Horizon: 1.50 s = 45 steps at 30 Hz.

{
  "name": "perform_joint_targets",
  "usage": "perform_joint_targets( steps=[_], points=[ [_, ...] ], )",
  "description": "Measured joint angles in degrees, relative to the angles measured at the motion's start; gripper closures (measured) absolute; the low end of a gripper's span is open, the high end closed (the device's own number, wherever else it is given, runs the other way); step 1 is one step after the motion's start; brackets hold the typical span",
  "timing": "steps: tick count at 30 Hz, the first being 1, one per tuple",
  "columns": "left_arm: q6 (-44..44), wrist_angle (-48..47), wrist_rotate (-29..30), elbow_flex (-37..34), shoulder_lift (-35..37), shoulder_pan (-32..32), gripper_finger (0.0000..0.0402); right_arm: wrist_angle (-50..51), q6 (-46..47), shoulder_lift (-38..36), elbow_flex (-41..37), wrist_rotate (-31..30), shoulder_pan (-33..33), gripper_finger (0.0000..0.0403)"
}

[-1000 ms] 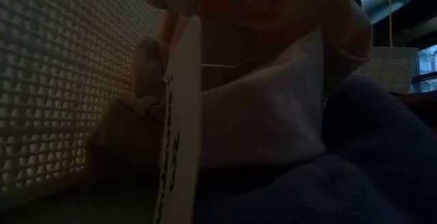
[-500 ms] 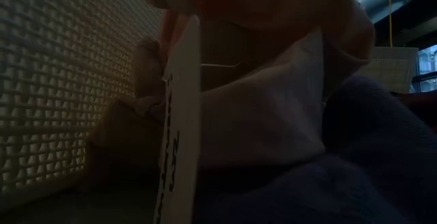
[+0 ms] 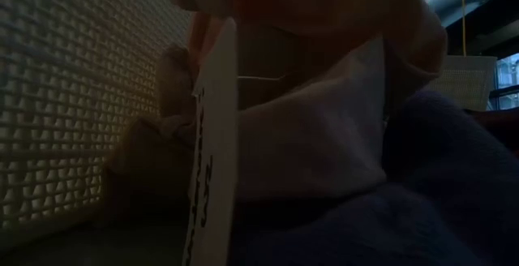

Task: Sort clothes
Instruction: Put the black underwear into the top white laundry bin

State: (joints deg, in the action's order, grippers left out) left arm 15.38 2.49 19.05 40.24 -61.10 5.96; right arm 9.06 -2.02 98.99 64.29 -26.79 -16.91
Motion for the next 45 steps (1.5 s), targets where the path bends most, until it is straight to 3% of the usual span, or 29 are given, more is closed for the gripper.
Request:
perform_joint_targets(
  steps=[11, 24, 36, 45],
  points=[
    [0.0, 0.0, 0.0, 0.0, 0.0, 0.0, 0.0243, 6.2, -1.7, -13.2, 0.0, -9.6, -0.8, 0.0391],
    [0.0, 0.0, 0.0, 0.0, 0.0, 0.0, 0.0243, 8.0, -10.4, -26.3, 2.7, -23.6, -0.7, 0.0388],
    [1.2, 0.1, 0.0, 0.0, 0.0, 0.0, 0.0243, 7.5, -26.6, -31.1, 9.6, -40.1, -0.4, 0.0387],
    [1.1, 0.5, 0.0, 0.0, 0.0, 0.0, 0.0243, 7.3, -34.5, -32.2, 16.3, -42.7, 8.4, 0.0386]
  ],
)
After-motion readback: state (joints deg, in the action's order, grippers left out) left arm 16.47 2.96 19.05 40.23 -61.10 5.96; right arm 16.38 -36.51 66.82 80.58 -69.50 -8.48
